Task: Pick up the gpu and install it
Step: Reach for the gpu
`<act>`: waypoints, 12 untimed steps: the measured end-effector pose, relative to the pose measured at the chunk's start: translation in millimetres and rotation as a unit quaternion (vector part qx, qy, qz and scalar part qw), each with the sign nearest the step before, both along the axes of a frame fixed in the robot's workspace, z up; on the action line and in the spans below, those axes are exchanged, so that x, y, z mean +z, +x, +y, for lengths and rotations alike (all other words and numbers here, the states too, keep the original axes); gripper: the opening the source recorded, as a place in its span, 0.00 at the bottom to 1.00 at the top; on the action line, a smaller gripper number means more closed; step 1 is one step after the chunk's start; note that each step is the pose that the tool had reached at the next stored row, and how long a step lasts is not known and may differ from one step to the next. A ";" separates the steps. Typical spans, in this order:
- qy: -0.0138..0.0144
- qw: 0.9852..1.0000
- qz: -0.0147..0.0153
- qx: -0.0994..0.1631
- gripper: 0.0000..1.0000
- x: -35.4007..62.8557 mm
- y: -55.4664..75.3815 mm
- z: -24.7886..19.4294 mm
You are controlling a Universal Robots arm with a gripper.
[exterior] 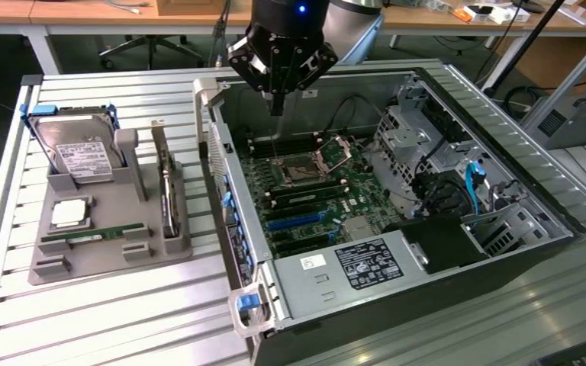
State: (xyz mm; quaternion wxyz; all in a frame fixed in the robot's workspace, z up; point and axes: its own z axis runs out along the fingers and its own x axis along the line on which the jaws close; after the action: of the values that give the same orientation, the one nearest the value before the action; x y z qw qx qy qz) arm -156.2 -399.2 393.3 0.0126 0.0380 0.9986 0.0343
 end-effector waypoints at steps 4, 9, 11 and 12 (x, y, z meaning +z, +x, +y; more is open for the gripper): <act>0.000 1.000 0.000 0.000 0.11 0.0 -1.0 -0.1; 0.000 1.000 0.000 0.000 0.11 0.0 -2.8 -0.1; 0.000 1.000 0.000 0.000 0.11 0.0 -3.3 -0.1; 0.000 1.000 0.000 0.000 0.11 0.0 -3.6 -0.1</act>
State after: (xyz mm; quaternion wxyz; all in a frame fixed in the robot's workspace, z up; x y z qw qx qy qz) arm -159.8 -399.3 393.3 0.0126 0.0380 0.9986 0.0343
